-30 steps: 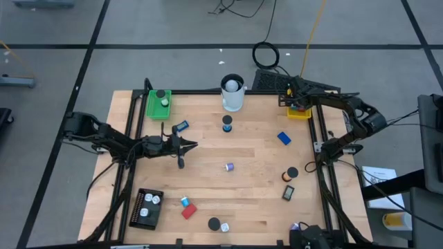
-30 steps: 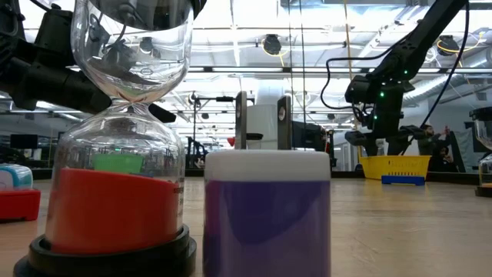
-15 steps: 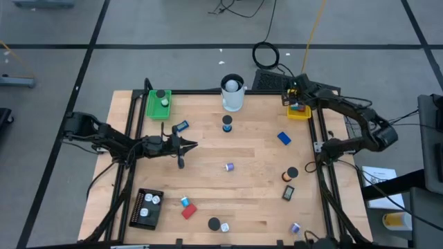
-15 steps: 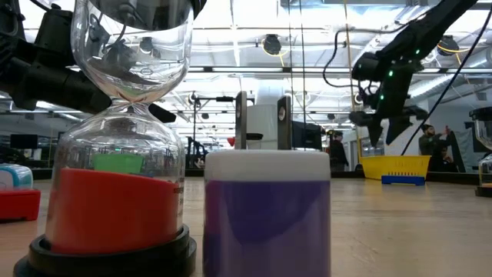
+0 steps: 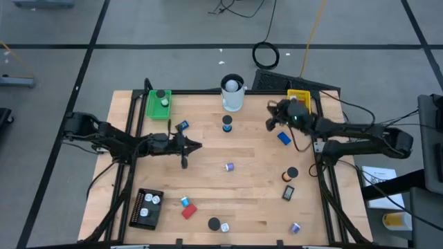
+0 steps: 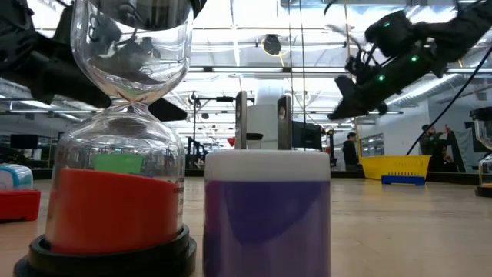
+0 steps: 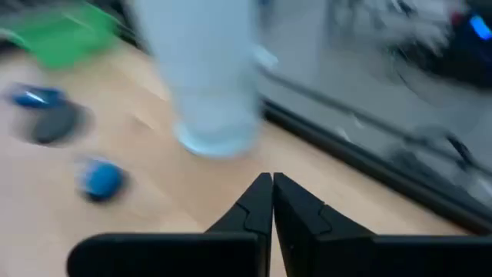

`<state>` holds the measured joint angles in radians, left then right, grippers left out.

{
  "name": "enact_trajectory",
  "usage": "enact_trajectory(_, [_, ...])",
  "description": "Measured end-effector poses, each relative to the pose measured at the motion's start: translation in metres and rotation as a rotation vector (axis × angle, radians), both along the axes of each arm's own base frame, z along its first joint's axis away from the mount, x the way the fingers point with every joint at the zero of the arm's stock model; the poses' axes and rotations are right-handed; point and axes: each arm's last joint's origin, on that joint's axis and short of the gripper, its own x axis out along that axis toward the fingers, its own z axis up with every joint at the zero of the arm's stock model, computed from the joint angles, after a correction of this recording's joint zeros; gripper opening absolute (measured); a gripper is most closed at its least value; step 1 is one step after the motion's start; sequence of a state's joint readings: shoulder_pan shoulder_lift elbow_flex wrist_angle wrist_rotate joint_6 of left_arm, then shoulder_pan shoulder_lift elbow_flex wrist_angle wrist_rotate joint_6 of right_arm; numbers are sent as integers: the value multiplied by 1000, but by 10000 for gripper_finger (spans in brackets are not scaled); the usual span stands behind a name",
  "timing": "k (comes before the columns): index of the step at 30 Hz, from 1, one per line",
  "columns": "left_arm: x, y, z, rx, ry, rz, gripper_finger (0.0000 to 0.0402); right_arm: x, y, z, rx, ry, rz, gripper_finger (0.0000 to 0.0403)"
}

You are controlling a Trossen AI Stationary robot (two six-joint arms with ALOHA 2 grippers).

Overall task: Pick & Place Office items
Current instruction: Put the top purple charger adapter into the black bin

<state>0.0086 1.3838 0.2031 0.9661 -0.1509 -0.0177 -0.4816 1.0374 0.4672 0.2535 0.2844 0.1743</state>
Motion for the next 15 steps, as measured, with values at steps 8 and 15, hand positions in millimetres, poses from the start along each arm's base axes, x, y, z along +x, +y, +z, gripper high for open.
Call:
enact_trajectory(8, [24,-4,13,22,96,2,42,10,32,-8,-111,-106,178,2])
enact_trajectory(15, [37,-16,26,32,97,-39,42,17,57,-6,-170,-86,232,1])
